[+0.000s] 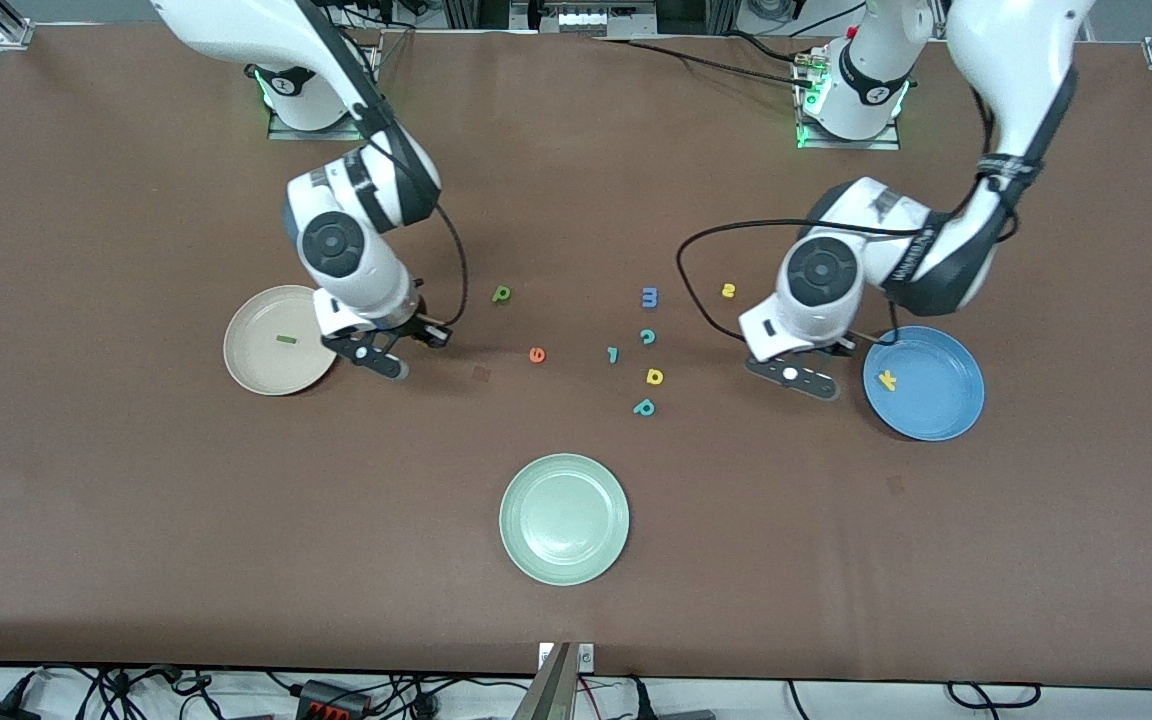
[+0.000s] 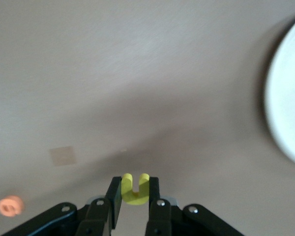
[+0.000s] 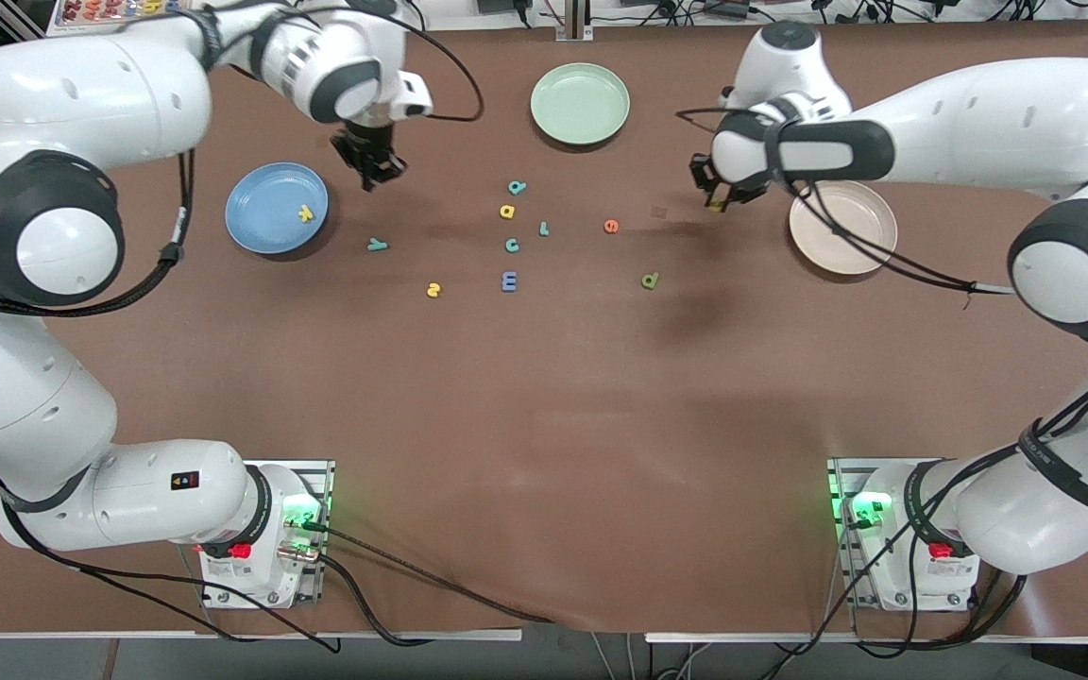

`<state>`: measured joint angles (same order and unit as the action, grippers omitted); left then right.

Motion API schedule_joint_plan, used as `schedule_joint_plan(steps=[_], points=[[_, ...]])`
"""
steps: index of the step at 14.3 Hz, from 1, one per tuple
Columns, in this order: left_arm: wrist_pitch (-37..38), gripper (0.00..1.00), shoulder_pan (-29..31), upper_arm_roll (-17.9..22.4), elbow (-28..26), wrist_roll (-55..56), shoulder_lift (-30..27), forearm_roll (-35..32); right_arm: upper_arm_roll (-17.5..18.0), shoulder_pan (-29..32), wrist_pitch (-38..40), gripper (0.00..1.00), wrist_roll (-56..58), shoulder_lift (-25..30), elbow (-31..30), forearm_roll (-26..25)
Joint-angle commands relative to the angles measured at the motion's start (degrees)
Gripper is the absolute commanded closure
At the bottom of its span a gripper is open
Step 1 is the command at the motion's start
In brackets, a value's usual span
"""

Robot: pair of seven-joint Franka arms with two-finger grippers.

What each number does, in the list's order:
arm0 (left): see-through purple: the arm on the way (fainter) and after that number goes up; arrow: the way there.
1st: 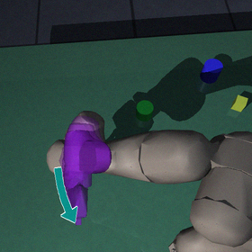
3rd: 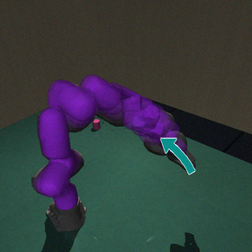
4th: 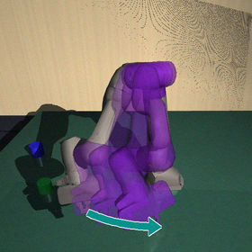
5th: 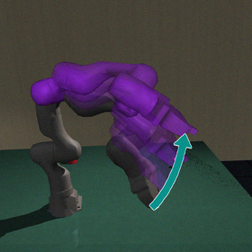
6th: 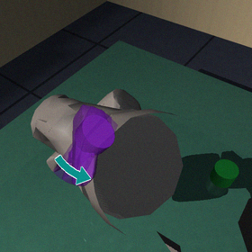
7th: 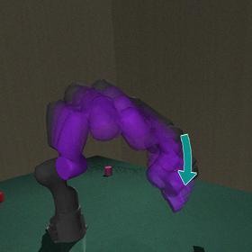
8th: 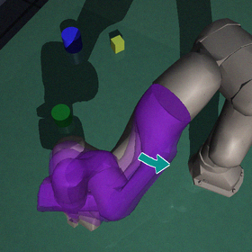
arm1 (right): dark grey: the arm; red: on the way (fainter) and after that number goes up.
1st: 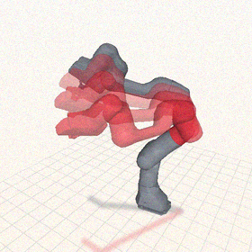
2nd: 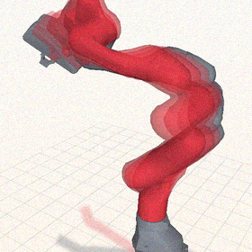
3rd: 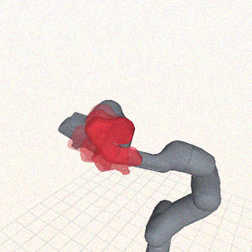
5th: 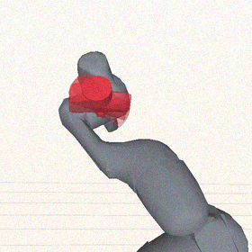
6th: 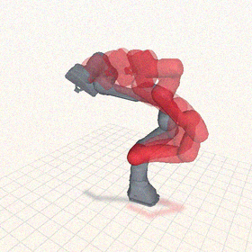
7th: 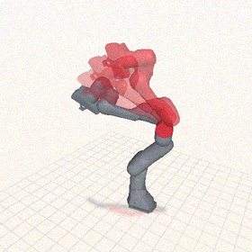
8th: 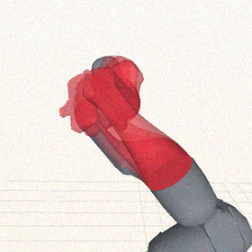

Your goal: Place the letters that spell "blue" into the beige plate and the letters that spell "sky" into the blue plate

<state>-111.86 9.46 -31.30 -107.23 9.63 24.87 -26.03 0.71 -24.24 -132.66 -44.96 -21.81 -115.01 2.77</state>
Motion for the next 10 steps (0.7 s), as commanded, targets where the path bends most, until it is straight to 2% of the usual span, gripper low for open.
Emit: schedule_joint_plan(steps=[1, 2, 4, 5, 6, 7, 9, 10], points=[[0.6, 0.93, 8.01, -0.26, 0.79, -10.22, 2.45, -1.39, -1.14, 5.24, 3.63, 0.82, 11.42, 2.03, -0.83, -0.48], [0.07, 0.93, 10.46, -0.34, 0.71, -12.34, 3.42, -1.56, -1.5, 7.0, 6.16, 0.82, 15.3, 2.39, -1.0, -0.48], [-0.02, 0.9, 11.28, -0.52, 0.71, -12.97, 4.13, -1.56, -2.12, 10.95, 8.2, 0.82, 21.45, 2.74, -1.09, -0.48], [-0.11, 0.79, 10.93, -0.6, 0.62, -12.62, 4.13, -1.22, -2.12, 12.89, 9.17, 0.82, 24.53, 2.74, -1.53, -0.48], [-0.02, 0.54, 10.67, -0.78, 0.53, -11.84, 4.3, -0.87, -2.12, 14.3, 9.18, 0.82, 25.87, 2.83, -2.58, -0.57], [-0.11, 0.4, 10.84, -1.22, 0.27, -10.96, 4.39, -0.34, -2.12, 14.66, 9.09, 0.82, 26.49, 2.83, -3.81, -0.49], [-1.77, 0.11, 11.19, -2.1, -1.21, -8.5, 4.39, 5.7, -2.12, 15.45, 7.78, 0.82, 26.59, 1.78, -5.22, -0.48], [-3.87, 0.01, 11.19, -2.19, -2.88, -7.27, 4.13, 7.21, -2.12, 15.45, 7.25, 0.82, 26.67, 0.9, -5.4, -0.48]])
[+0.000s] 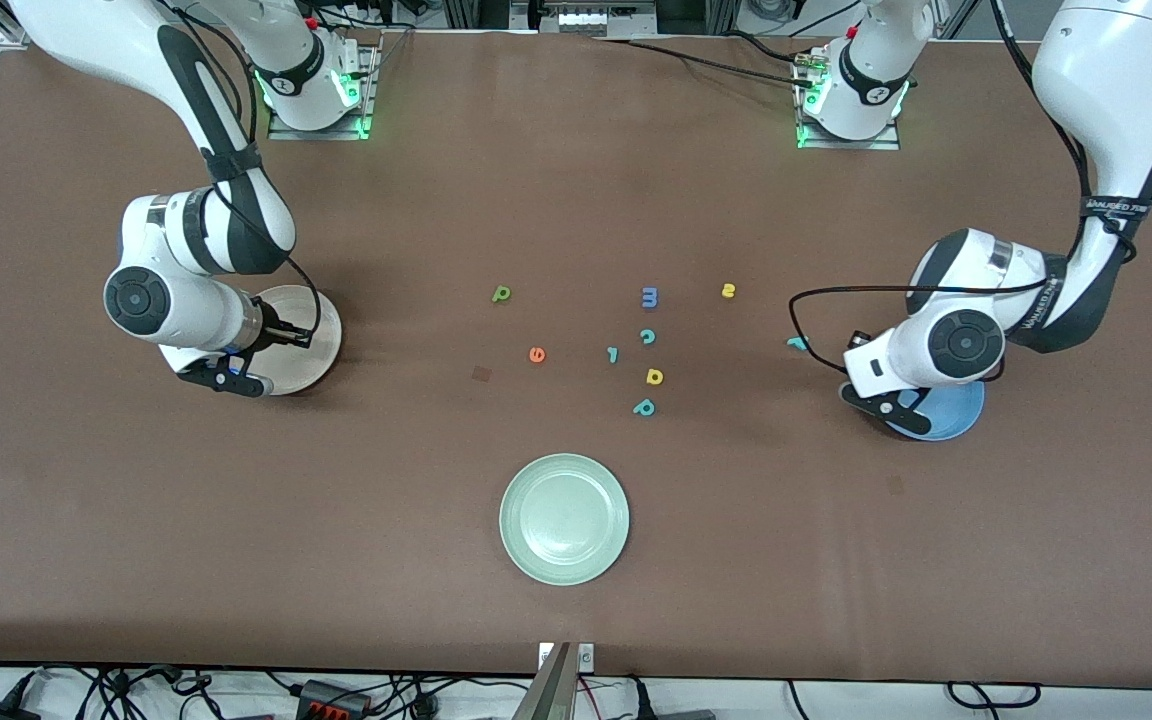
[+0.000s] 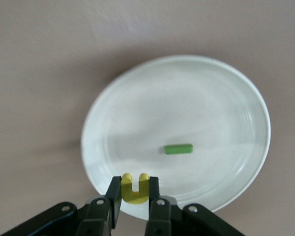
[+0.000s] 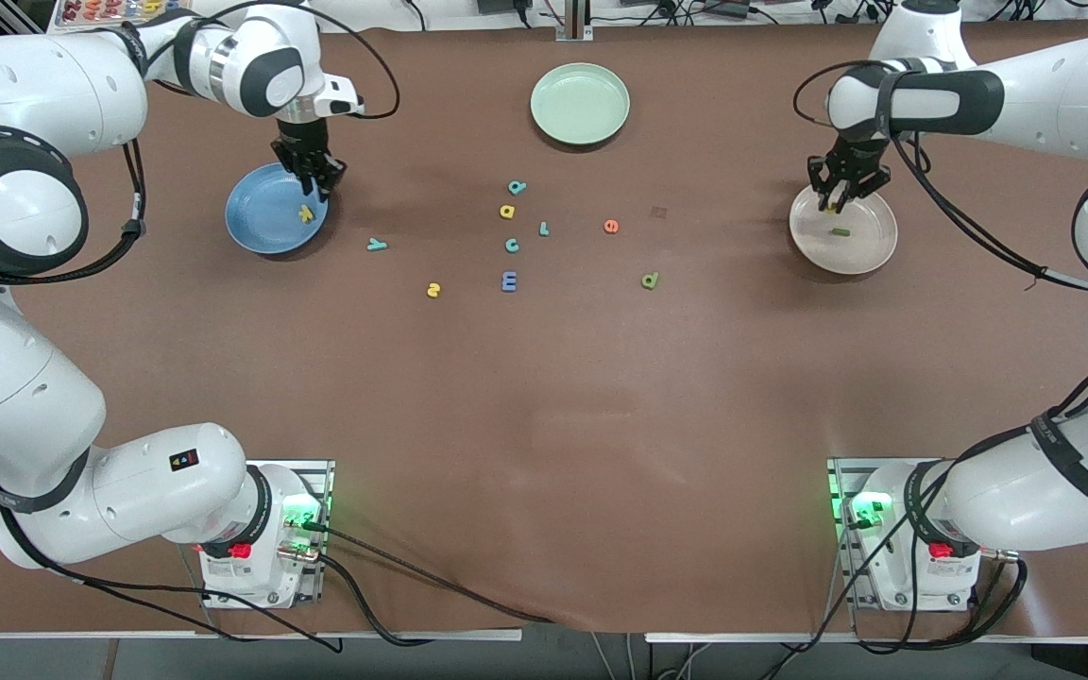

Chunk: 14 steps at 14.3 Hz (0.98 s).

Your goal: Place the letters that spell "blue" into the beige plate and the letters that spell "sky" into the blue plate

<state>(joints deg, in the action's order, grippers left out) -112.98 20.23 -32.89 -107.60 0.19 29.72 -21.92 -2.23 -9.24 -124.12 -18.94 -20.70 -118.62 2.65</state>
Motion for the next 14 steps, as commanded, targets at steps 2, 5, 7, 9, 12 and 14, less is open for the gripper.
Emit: schedule_joint_plan(steps=[2, 5, 7, 9, 12, 14], points=[[-6.89, 0.0, 0.43, -2.43, -6.38, 8.91, -0.98, 3.2, 0.83, 0.62, -1.3, 0.75, 1.1, -1.1, -1.79, -0.36], [-15.66, 0.0, -0.01, -2.79, -12.35, 19.84, -0.63, 3.03, 0.83, 0.89, 0.53, 0.0, 2.59, -0.05, -1.35, -0.36], [-20.86, 0.0, 0.08, -2.62, -15.61, 20.02, -0.54, 2.94, 1.26, 0.01, 4.39, 0.0, 2.42, 1.53, 1.1, -0.28], [-22.02, 0.0, -0.18, -2.44, -16.07, 20.03, 0.16, 2.67, 1.44, -1.57, 7.74, 0.0, 1.81, 1.71, 4.18, 0.16], [-22.11, 0.13, -0.19, -2.44, -15.8, 20.11, 1.39, -1.61, 1.62, -7.26, 6.61, 0.0, -0.2, 1.36, 4.37, 0.95], [-22.11, 0.23, -0.01, -2.35, -15.54, 20.11, 2.1, -3.3, 1.62, -11.31, 4.42, 0.0, -2.58, 0.92, 4.28, 0.96]])
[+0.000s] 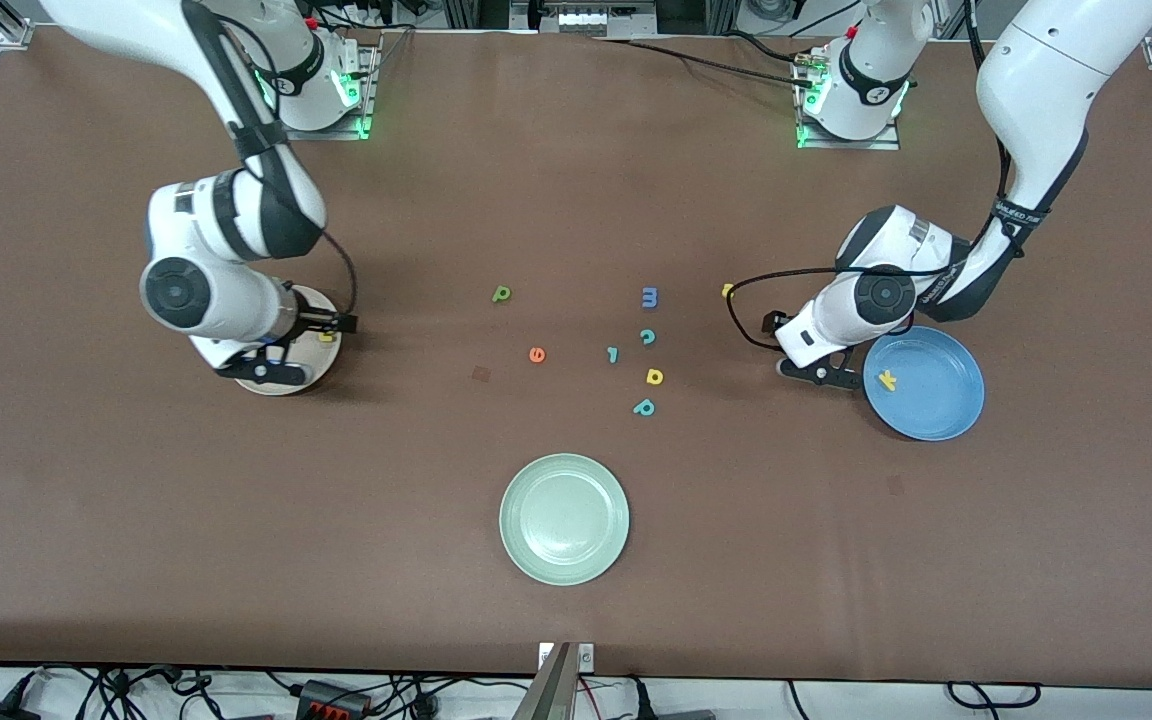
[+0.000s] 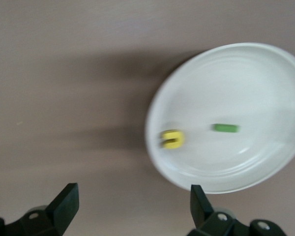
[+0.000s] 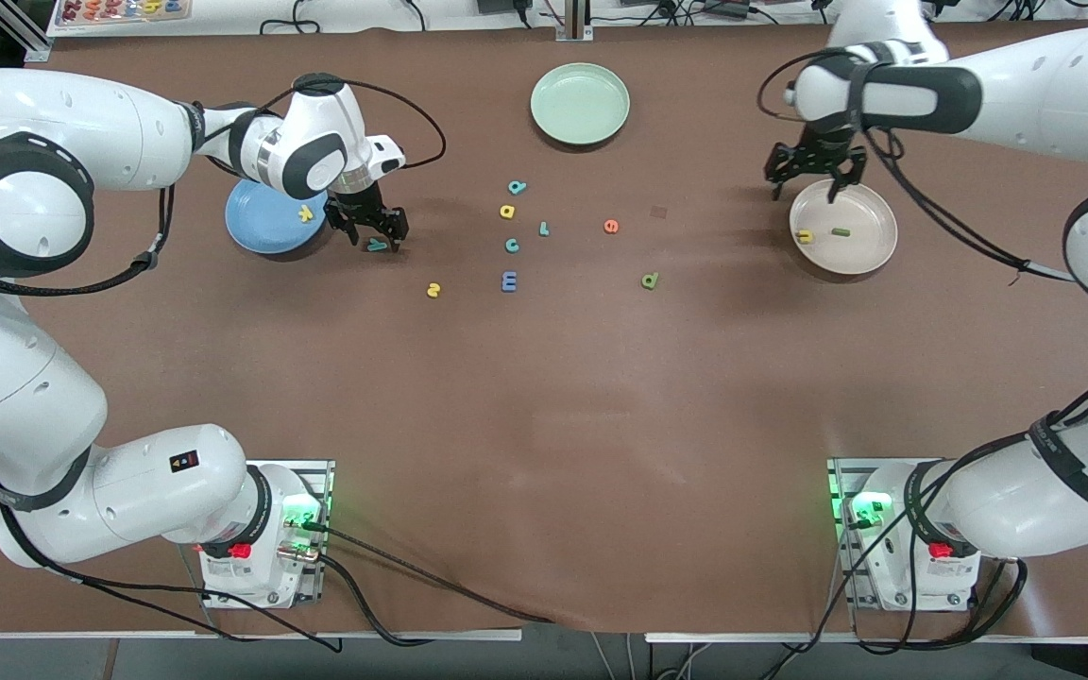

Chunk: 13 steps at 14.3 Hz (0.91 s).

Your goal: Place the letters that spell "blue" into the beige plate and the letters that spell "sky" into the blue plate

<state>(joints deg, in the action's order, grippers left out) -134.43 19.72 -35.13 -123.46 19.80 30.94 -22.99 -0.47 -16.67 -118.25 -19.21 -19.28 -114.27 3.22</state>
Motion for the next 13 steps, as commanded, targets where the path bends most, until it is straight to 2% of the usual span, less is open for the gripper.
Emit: schedule_joint_plan(steps=[1, 3, 4, 6, 9, 10, 13], points=[[-0.66, 0.29, 0.49, -0.11, 0.33, 0.5, 0.88, -2.24, -0.14, -6.42, -2.24, 0.0, -2.32, -0.84, -0.25, 0.47], [-0.66, 0.5, 0.41, -0.11, 0.33, 0.5, 0.96, -2.24, -0.14, -10.38, -4.7, 0.0, -2.41, -1.45, -0.25, 1.86], [-0.66, 0.63, 0.41, -0.11, 0.33, 0.5, 0.88, -2.32, -0.14, -12.14, -6.63, 0.0, -3.19, -2.15, -0.25, 4.75], [-0.66, 0.85, 0.49, -0.2, 0.41, 0.5, 0.79, -2.32, -0.14, -14.78, -10.14, 0.0, -10.62, -3.91, -0.25, 8.28], [1.44, 0.88, 0.93, -0.46, 1.46, 0.33, -0.52, -2.32, -0.14, -17.95, -14.98, 0.0, -24.6, -6.37, -0.6, 8.91], [3.8, 0.88, 0.93, -0.55, 2.25, -0.02, -1.57, -2.32, -0.14, -19.96, -17.69, 0.11, -29.34, -7.16, -0.86, 8.91], [12.67, 0.88, 0.76, -1.16, 7.43, -0.38, -2.9, -2.41, -0.14, -23.23, -22.63, 0.12, -39.03, -9.27, -0.95, 8.91]])
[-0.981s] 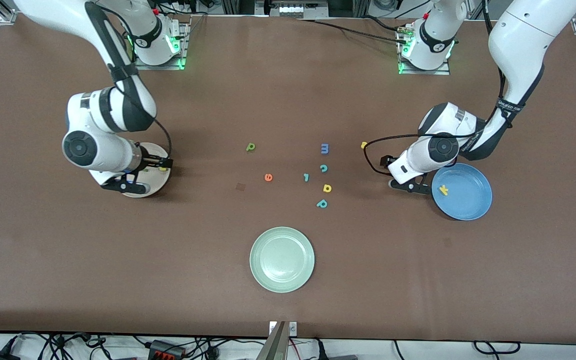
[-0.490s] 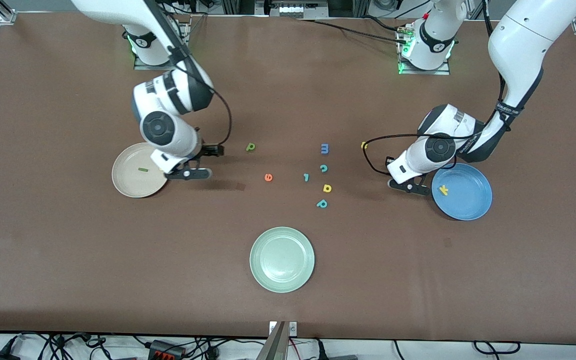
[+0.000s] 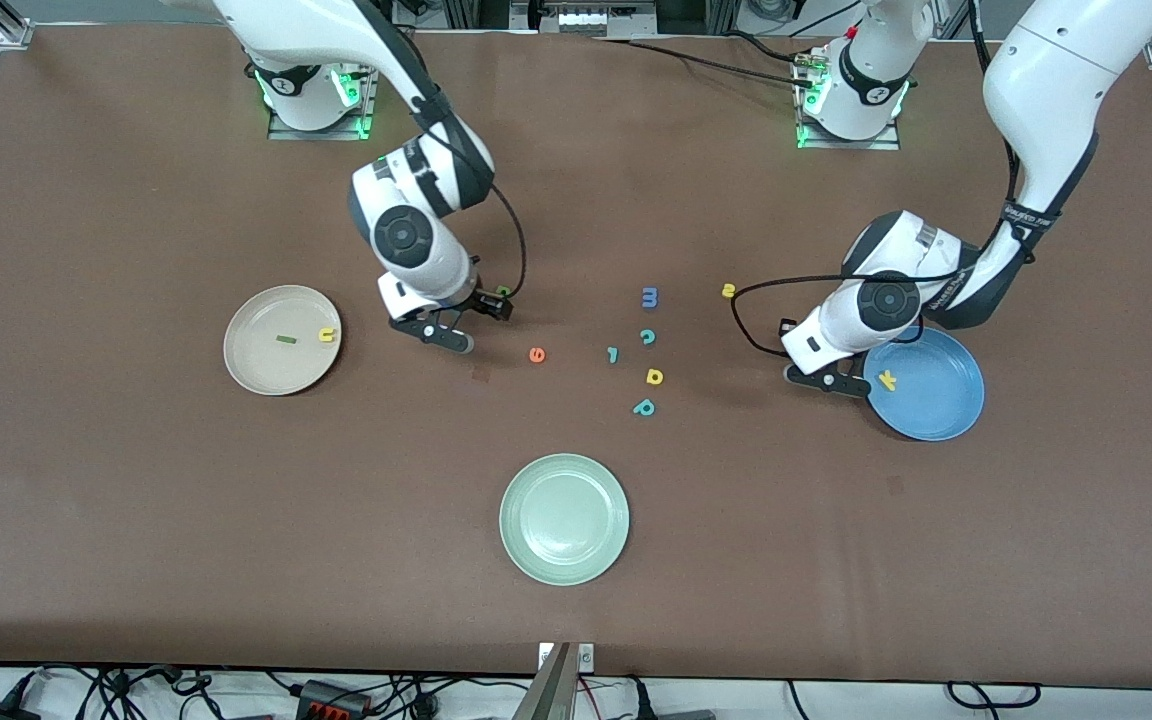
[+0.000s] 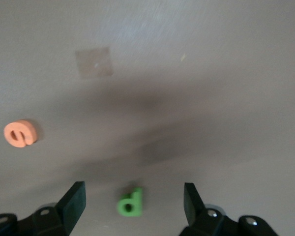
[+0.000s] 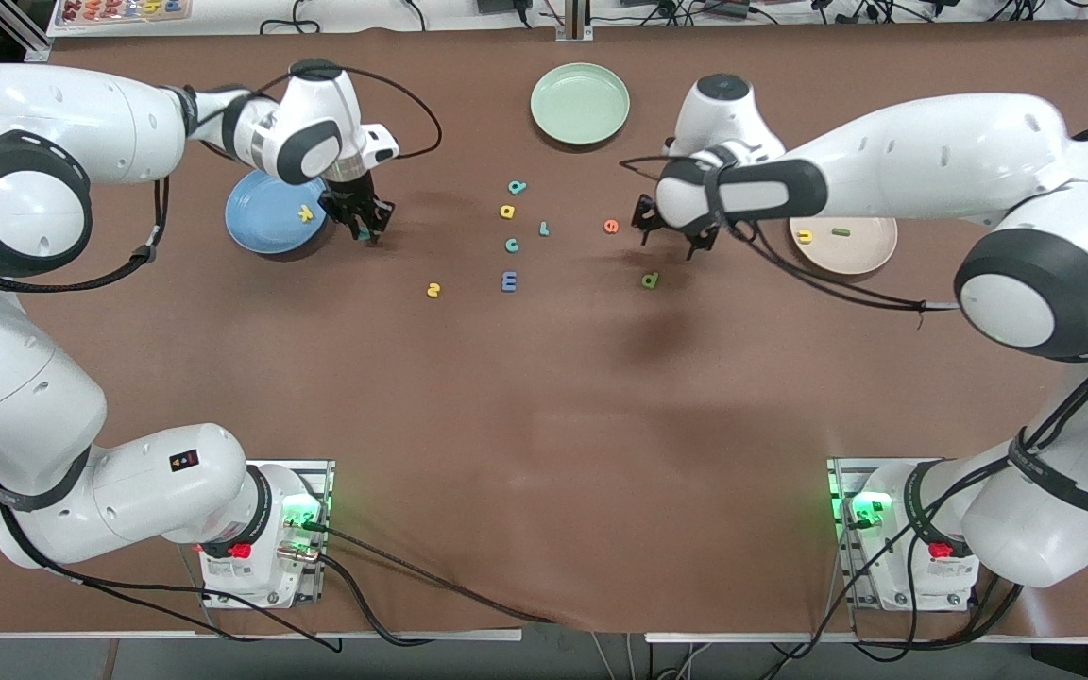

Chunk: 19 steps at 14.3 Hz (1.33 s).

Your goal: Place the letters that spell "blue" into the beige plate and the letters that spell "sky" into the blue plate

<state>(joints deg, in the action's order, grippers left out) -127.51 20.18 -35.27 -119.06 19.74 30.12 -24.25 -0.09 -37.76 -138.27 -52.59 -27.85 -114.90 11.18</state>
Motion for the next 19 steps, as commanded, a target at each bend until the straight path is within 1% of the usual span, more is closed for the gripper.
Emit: schedule_joint_plan(steps=[1, 2, 3, 4, 6, 8, 9, 10, 11, 12, 13, 14, 15, 17, 18, 19], points=[[8.91, 0.88, 0.64, -1.9, 5.13, -0.32, -2.17, -1.06, -0.52, -2.66, -2.97, 0.15, -6.64, -1.24, -0.41, 0.95], [12.43, 0.87, 0.74, -2.0, 7.59, -1.1, -2.44, -1.06, -0.52, -3.36, -3.06, 0.19, -7.96, -1.5, -0.5, 0.95], [14.98, 0.87, 1.0, -1.65, 9.79, -3.2, -2.44, -1.06, -0.52, -3.89, -3.06, 0.19, -9.01, -1.51, -0.5, 0.95], [15.79, 0.86, 2.57, -1.38, 10.86, -6.53, -2.18, -1.06, -0.52, -4.33, -2.97, 0.22, -9.46, -1.51, -0.94, 0.95], [15.1, 0.85, 7.65, -1.38, 11.04, -13.29, -0.95, -1.06, -0.52, -4.34, -3.06, 0.23, -9.55, -1.51, -1.55, 0.95], [14.48, 0.85, 9.87, -1.47, 11.13, -16.05, -0.07, -1.06, -0.52, -4.25, -2.97, 0.26, -9.55, -1.33, -2.08, 0.95], [14.48, 0.85, 9.62, -1.47, 11.13, -16.05, -0.06, -1.06, -0.52, -4.34, -2.89, 0.36, -9.55, -1.24, -2.09, 0.95], [14.48, 0.84, 9.35, -1.73, 11.22, -15.79, -0.06, -0.97, -0.52, -4.25, -2.97, 0.4, -9.55, -1.33, -2.17, 0.95], [14.48, 0.74, 9.09, -1.99, 12.0, -15.44, -0.06, -0.97, -0.52, -4.25, -2.97, 0.46, -9.55, -1.24, -2.35, 0.95], [14.57, 0.53, 8.3, -2.08, 13.05, -15.35, -0.06, -0.8, -0.52, -4.25, -3.06, 0.47, -9.55, -1.33, -2.35, 0.95], [14.57, 0.22, 6.82, -2.08, 14.98, -15.35, 0.37, -0.53, -0.52, -4.25, -3.06, 0.48, -9.55, -1.42, -2.26, 0.95], [14.57, 0.0, 5.58, -2.08, 16.74, -16.05, 1.51, -0.44, -0.52, -4.25, -3.06, 0.49, -9.55, -1.42, -2.35, 0.95], [14.48, 0.0, 4.18, -2.08, 18.58, -15.88, 2.56, -0.62, -0.52, -4.16, -3.06, 0.49, -9.55, -1.5, -2.35, 0.95], [14.39, 0.0, -1.26, -1.47, 23.5, -14.83, 5.63, -0.89, -0.52, -4.08, -3.06, 0.5, -9.55, -1.59, -2.35, 0.95], [14.22, 0.0, -2.68, -1.21, 24.48, -11.78, 6.69, -0.88, -0.52, -4.07, -3.06, 0.5, -9.55, -1.59, -2.26, 0.95], [13.09, 0.0, -2.78, -1.21, 24.66, -7.13, 8.09, -1.14, -0.52, -4.07, -3.06, 0.52, -9.55, -1.68, -2.26, 0.95]])
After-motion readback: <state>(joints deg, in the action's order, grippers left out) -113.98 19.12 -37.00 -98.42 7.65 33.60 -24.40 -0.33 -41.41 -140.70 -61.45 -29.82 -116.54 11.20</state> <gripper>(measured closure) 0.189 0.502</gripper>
